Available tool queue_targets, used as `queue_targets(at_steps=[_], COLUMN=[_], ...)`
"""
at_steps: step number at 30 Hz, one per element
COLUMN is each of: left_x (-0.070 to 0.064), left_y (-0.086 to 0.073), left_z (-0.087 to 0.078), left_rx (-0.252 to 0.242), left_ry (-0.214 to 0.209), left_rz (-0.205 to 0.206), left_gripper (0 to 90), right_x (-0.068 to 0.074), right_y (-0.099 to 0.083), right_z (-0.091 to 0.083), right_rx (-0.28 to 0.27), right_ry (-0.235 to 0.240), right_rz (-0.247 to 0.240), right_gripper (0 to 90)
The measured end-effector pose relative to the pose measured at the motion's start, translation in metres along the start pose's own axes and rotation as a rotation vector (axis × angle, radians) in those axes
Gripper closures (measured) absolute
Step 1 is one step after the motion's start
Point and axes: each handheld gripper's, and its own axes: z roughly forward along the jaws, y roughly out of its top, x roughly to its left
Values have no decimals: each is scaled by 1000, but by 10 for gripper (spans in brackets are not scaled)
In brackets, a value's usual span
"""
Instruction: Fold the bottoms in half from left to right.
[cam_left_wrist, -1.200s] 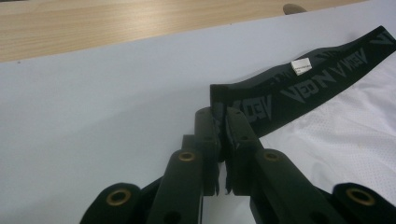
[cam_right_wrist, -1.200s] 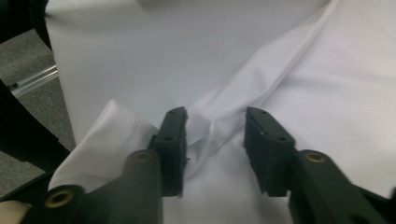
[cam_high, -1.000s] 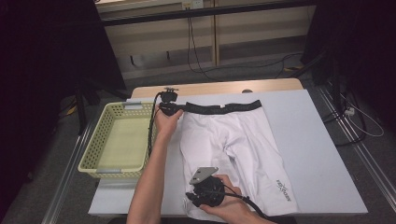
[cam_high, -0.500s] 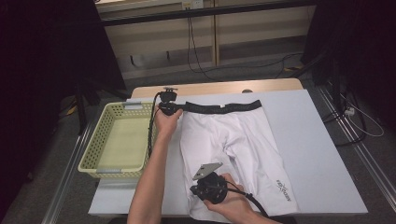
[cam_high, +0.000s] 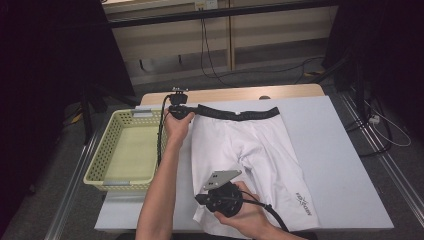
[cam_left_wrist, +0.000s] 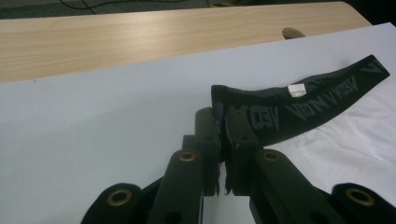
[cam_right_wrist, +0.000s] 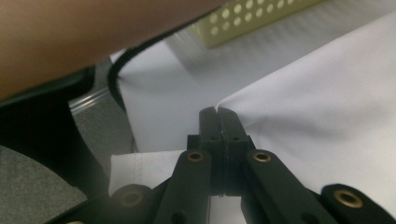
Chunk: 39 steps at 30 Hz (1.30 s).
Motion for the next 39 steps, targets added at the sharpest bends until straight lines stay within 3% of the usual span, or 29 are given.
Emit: queue_targets(at_steps=[5, 15, 20, 22, 27, 29, 39], left_x=[2, 4, 4, 0, 0, -1, 4], left_y=[4, 11, 12, 14, 16, 18, 27], left_z=[-5, -16, -21, -23, -29, -32, -45], left_rx=[-4, -24, -51, -49, -81, -85, -115], left_ry=[-9, 2, -10, 7, 18, 25, 41], left_rz=[-3, -10, -56, -24, -19, 7, -12], left_gripper=[855, 855, 855, 855, 855, 855, 855], right_x=[6, 0, -1, -1, -1, 1, 5], right_y=[12, 29, 30, 30, 32, 33, 41], right_z=[-11, -28, -28, -27, -29, -30, -30], right_rx=[-50, -109, -111, -115, -128, -131, -147], right_ry=[21, 29, 50, 50, 50, 49, 61], right_rz=[-1, 1, 23, 25, 24, 18, -3], right_gripper=[900, 900, 900, 900, 900, 900, 900])
